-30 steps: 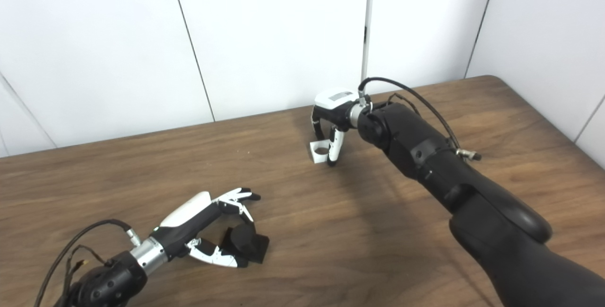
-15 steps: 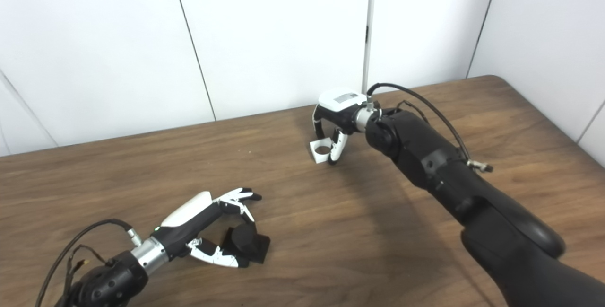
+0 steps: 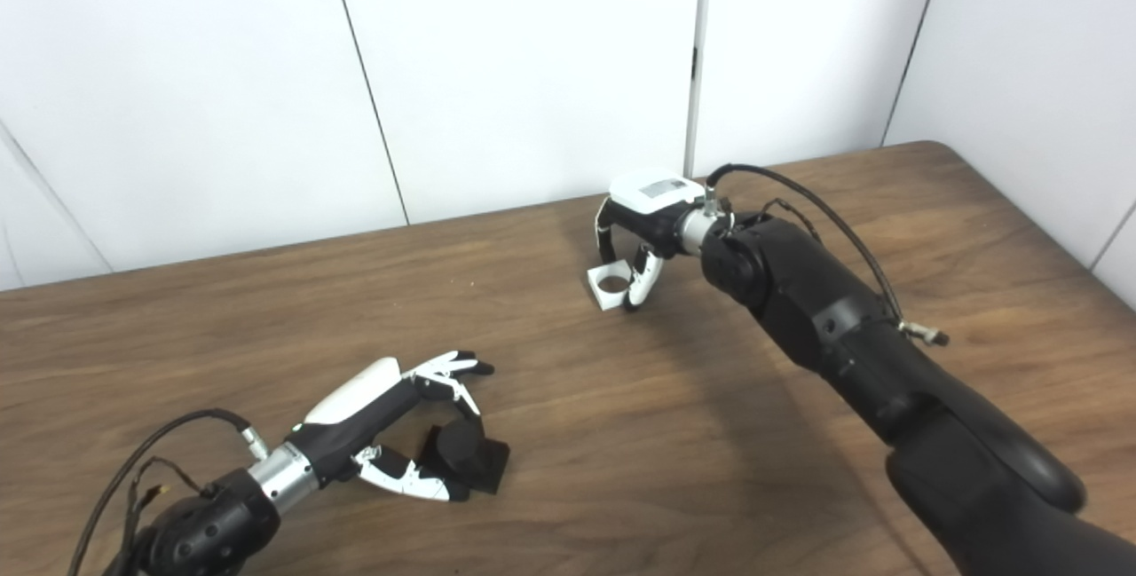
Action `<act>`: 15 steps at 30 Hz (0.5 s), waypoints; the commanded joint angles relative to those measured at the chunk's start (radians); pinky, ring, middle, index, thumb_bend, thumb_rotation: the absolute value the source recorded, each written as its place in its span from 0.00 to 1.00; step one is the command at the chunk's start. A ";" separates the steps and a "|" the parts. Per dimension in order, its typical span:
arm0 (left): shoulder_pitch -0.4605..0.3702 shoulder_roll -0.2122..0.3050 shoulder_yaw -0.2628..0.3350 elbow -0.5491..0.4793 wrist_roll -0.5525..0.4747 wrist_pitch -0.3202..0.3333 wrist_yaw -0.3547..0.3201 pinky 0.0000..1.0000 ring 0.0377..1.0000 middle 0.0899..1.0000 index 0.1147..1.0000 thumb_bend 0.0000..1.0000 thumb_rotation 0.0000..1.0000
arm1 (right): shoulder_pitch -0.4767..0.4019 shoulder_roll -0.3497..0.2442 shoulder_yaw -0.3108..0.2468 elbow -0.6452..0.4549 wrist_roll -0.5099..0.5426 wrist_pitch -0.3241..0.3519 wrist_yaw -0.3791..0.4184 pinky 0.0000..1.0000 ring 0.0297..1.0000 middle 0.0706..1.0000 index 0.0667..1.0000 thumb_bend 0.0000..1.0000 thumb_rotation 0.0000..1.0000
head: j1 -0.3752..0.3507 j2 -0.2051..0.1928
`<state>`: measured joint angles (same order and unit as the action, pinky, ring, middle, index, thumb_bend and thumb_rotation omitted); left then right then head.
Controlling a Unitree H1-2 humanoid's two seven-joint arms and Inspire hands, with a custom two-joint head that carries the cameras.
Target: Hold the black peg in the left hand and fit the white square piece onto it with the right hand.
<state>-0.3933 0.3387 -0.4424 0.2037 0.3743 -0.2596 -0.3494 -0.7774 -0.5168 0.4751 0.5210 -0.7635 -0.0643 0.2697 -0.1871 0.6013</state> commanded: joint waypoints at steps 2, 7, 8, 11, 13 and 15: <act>0.024 0.028 -0.023 0.057 0.046 0.038 -0.045 0.92 0.97 0.90 0.43 0.51 0.08 | -0.048 -0.037 -0.028 -0.064 0.004 -0.033 -0.007 0.82 0.86 0.77 0.45 0.51 0.14 | -0.001 0.002; 0.022 0.028 -0.022 0.058 0.046 0.043 -0.047 0.92 0.97 0.90 0.43 0.51 0.08 | -0.041 -0.041 -0.050 -0.112 0.019 -0.045 0.007 0.82 0.86 0.77 0.45 0.51 0.14 | -0.002 0.003; 0.021 0.028 -0.022 0.059 0.044 0.044 -0.048 0.92 0.97 0.90 0.43 0.51 0.08 | -0.040 -0.042 -0.052 -0.118 0.018 -0.046 0.010 0.83 0.86 0.77 0.45 0.51 0.14 | -0.002 0.002; 0.018 0.027 -0.024 0.061 0.046 0.043 -0.048 0.92 0.97 0.90 0.43 0.51 0.08 | -0.038 -0.043 -0.059 -0.138 0.019 -0.052 0.018 0.82 0.85 0.77 0.44 0.51 0.14 | 0.002 0.003; 0.018 0.027 -0.025 0.061 0.048 0.043 -0.047 0.92 0.97 0.90 0.43 0.51 0.08 | -0.036 -0.043 -0.062 -0.153 0.018 -0.051 0.026 0.82 0.86 0.77 0.44 0.51 0.14 | 0.003 0.002; 0.017 0.027 -0.025 0.060 0.050 0.044 -0.046 0.91 0.97 0.90 0.43 0.51 0.08 | -0.034 -0.043 -0.069 -0.164 0.024 -0.056 0.030 0.81 0.85 0.76 0.44 0.51 0.14 | 0.003 0.003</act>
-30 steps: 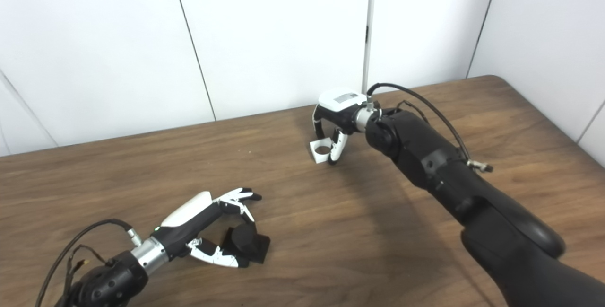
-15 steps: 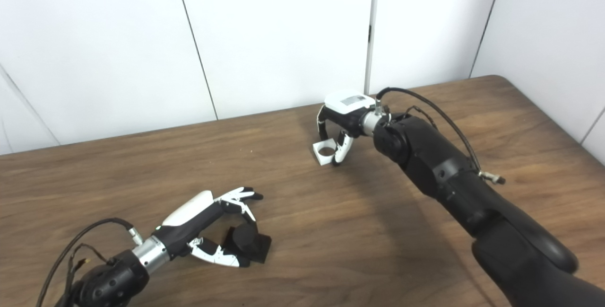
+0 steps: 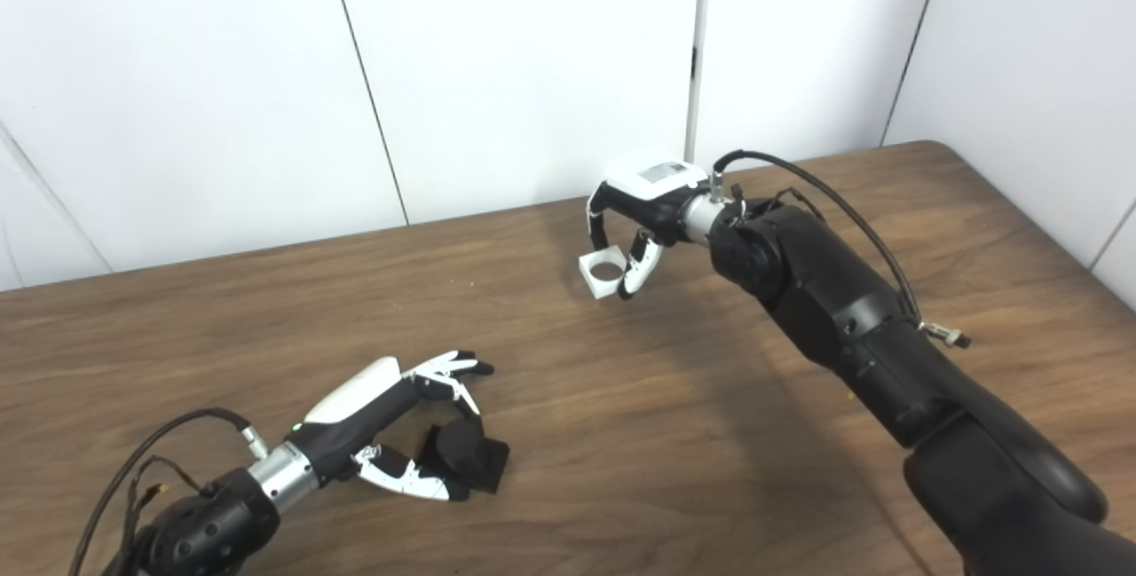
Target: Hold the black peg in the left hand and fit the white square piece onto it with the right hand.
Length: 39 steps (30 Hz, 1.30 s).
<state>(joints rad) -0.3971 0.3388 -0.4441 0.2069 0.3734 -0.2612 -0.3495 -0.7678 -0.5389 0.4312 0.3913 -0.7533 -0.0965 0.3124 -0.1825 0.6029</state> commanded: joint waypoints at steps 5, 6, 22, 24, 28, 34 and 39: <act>0.021 0.027 -0.022 0.057 0.052 0.047 -0.043 0.90 0.97 0.90 0.43 0.51 0.08 | -0.040 -0.017 -0.054 -0.090 0.049 -0.011 0.021 0.80 0.85 0.78 0.44 0.51 0.15 | 0.001 0.002; 0.021 0.027 -0.021 0.058 0.051 0.049 -0.044 0.91 0.97 0.90 0.43 0.51 0.08 | -0.040 -0.016 -0.058 -0.099 0.056 -0.010 0.027 0.81 0.86 0.78 0.44 0.51 0.15 | 0.001 0.002; 0.017 0.029 -0.021 0.057 0.048 0.051 -0.048 0.92 0.98 0.90 0.43 0.51 0.08 | 0.001 0.007 -0.080 -0.306 0.096 0.006 0.128 0.75 0.84 0.77 0.44 0.51 0.15 | 0.023 0.017; 0.017 0.029 -0.020 0.058 0.046 0.052 -0.048 0.91 0.97 0.90 0.43 0.51 0.08 | 0.008 0.012 -0.082 -0.327 0.101 0.007 0.138 0.75 0.84 0.78 0.44 0.51 0.14 | 0.025 0.018; 0.014 0.029 -0.023 0.052 0.053 0.058 -0.051 0.91 0.97 0.90 0.43 0.51 0.08 | 0.024 0.020 -0.089 -0.369 0.109 0.020 0.162 0.76 0.85 0.78 0.44 0.51 0.15 | 0.047 0.024; 0.012 0.021 -0.027 0.050 0.056 0.064 -0.050 0.91 0.97 0.90 0.43 0.51 0.08 | 0.049 0.024 -0.100 -0.413 0.133 0.003 0.178 0.76 0.85 0.78 0.44 0.51 0.15 | 0.097 0.031; 0.011 0.012 -0.029 0.058 0.057 0.069 -0.047 0.92 0.98 0.90 0.43 0.51 0.08 | 0.069 0.032 -0.106 -0.451 0.148 0.005 0.197 0.76 0.85 0.78 0.44 0.51 0.14 | 0.118 0.037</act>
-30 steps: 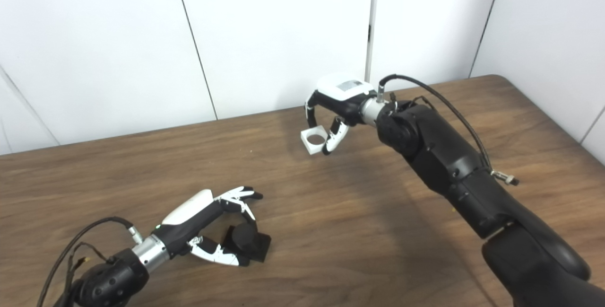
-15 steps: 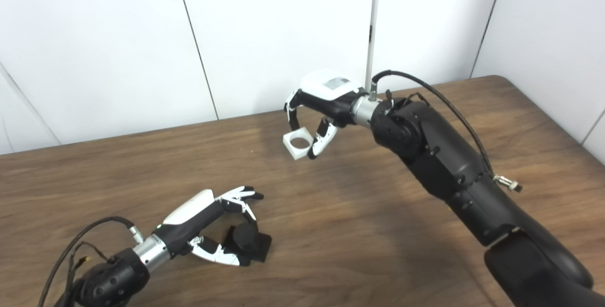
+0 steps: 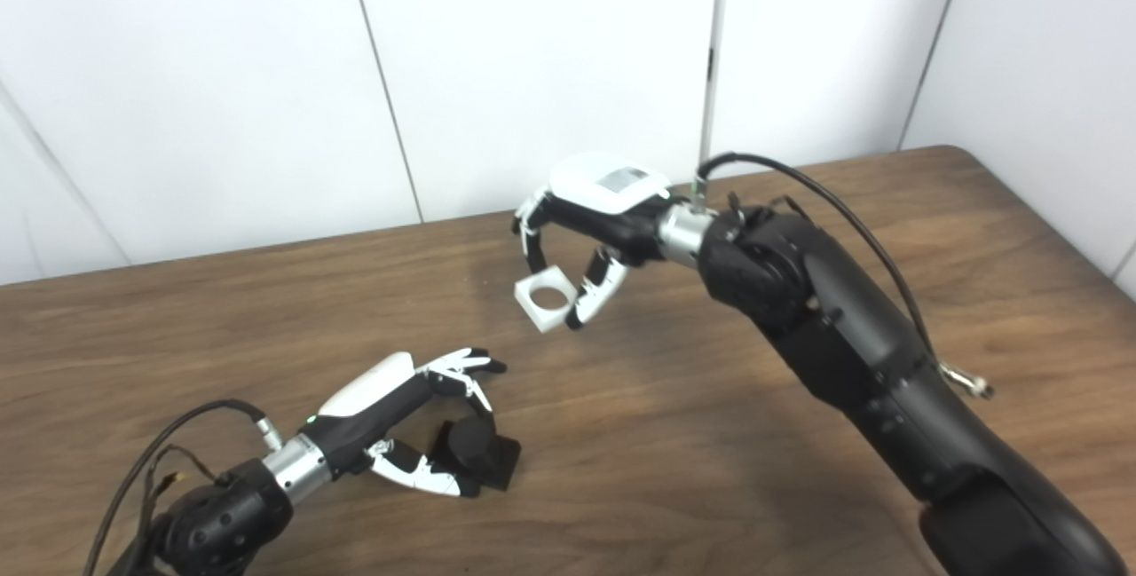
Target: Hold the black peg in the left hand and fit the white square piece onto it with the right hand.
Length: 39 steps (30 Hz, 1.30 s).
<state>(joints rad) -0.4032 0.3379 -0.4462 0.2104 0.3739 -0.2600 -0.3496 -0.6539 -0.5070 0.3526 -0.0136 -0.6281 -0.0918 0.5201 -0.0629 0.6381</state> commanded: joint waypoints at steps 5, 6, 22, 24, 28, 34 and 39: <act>0.014 0.005 -0.030 0.054 0.060 0.077 -0.046 0.93 0.98 0.90 0.43 0.51 0.08 | -0.031 0.003 -0.028 -0.077 0.043 -0.004 0.008 0.75 0.84 0.78 0.44 0.51 0.14 | 0.043 0.008; 0.013 0.003 -0.031 0.054 0.062 0.076 -0.045 0.92 0.98 0.90 0.43 0.51 0.08 | -0.028 0.002 -0.028 -0.082 0.047 -0.009 0.009 0.75 0.84 0.78 0.44 0.51 0.14 | 0.055 0.012; 0.000 -0.018 -0.041 0.043 0.080 0.117 -0.051 0.94 0.99 0.91 0.43 0.51 0.08 | 0.009 -0.007 -0.020 -0.178 0.115 -0.026 0.061 0.72 0.84 0.77 0.44 0.51 0.14 | 0.131 0.042; -0.001 -0.017 -0.042 0.041 0.082 0.117 -0.049 0.93 0.99 0.90 0.43 0.51 0.08 | 0.012 -0.005 -0.018 -0.189 0.115 -0.022 0.069 0.74 0.83 0.77 0.44 0.51 0.14 | 0.133 0.043; -0.002 -0.019 -0.041 0.040 0.078 0.122 -0.051 0.94 0.99 0.90 0.43 0.51 0.08 | 0.017 0.001 -0.014 -0.216 0.121 -0.012 0.089 0.76 0.83 0.77 0.44 0.51 0.14 | 0.142 0.048; -0.006 -0.025 -0.040 0.043 0.071 0.122 -0.052 0.93 0.99 0.90 0.43 0.51 0.08 | 0.030 0.010 -0.010 -0.252 0.132 -0.009 0.113 0.76 0.83 0.76 0.44 0.51 0.14 | 0.152 0.054; -0.006 -0.027 -0.040 0.037 0.070 0.131 -0.056 0.93 0.99 0.90 0.43 0.51 0.08 | 0.038 0.016 0.000 -0.272 0.130 -0.006 0.133 0.77 0.83 0.76 0.44 0.51 0.14 | 0.163 0.058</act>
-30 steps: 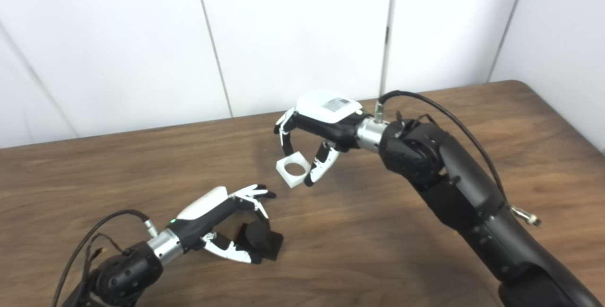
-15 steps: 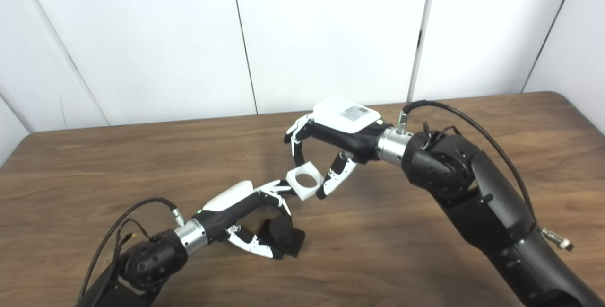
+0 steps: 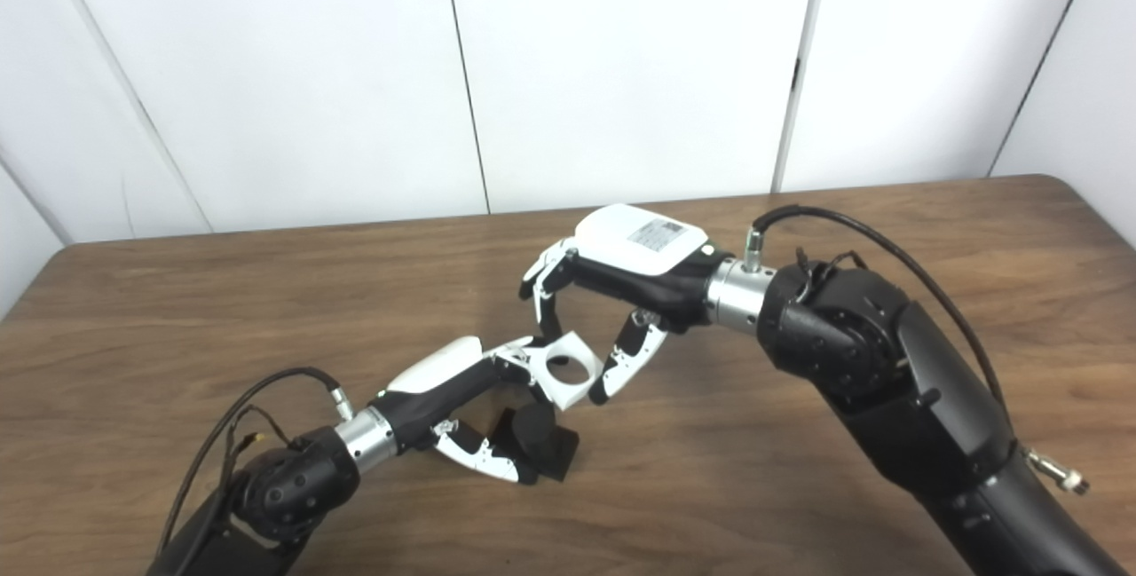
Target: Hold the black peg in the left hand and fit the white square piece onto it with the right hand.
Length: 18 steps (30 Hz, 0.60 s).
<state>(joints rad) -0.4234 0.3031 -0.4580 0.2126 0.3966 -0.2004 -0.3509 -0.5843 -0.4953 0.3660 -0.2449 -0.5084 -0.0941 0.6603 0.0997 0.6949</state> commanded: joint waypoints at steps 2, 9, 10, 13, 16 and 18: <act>0.014 0.008 -0.029 0.034 0.047 0.073 -0.055 0.94 0.99 0.90 0.43 0.51 0.08 | -0.028 0.008 -0.009 -0.040 0.010 -0.009 -0.005 0.77 0.83 0.76 0.44 0.51 0.14 | 0.002 0.001; 0.012 0.006 -0.031 0.034 0.049 0.077 -0.053 0.95 0.99 0.90 0.43 0.51 0.08 | -0.017 0.033 0.004 -0.022 0.012 -0.015 0.000 0.79 0.83 0.76 0.44 0.51 0.14 | 0.007 0.004; 0.012 0.006 -0.032 0.033 0.049 0.079 -0.053 0.95 0.99 0.90 0.43 0.51 0.08 | -0.017 0.035 0.006 -0.021 0.011 -0.015 0.002 0.79 0.83 0.76 0.44 0.51 0.14 | 0.007 0.004; 0.013 0.005 -0.033 0.029 0.050 0.082 -0.051 0.95 0.99 0.90 0.43 0.51 0.08 | -0.017 0.042 0.013 -0.015 0.015 -0.018 0.005 0.78 0.83 0.77 0.44 0.51 0.14 | 0.010 0.006; 0.013 0.003 -0.034 0.029 0.049 0.083 -0.049 0.95 0.99 0.90 0.43 0.51 0.08 | -0.015 0.050 0.020 -0.002 0.011 -0.020 0.002 0.78 0.84 0.77 0.44 0.51 0.14 | 0.014 0.007; 0.012 0.001 -0.034 0.031 0.048 0.083 -0.048 0.95 0.99 0.90 0.43 0.51 0.08 | -0.014 0.054 0.023 0.006 0.010 -0.025 -0.003 0.78 0.84 0.77 0.44 0.51 0.14 | 0.015 0.006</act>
<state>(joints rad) -0.4271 0.2964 -0.4636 0.2109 0.3966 -0.1773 -0.3511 -0.5637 -0.4482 0.3987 -0.2295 -0.5085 -0.0958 0.6728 0.1150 0.6995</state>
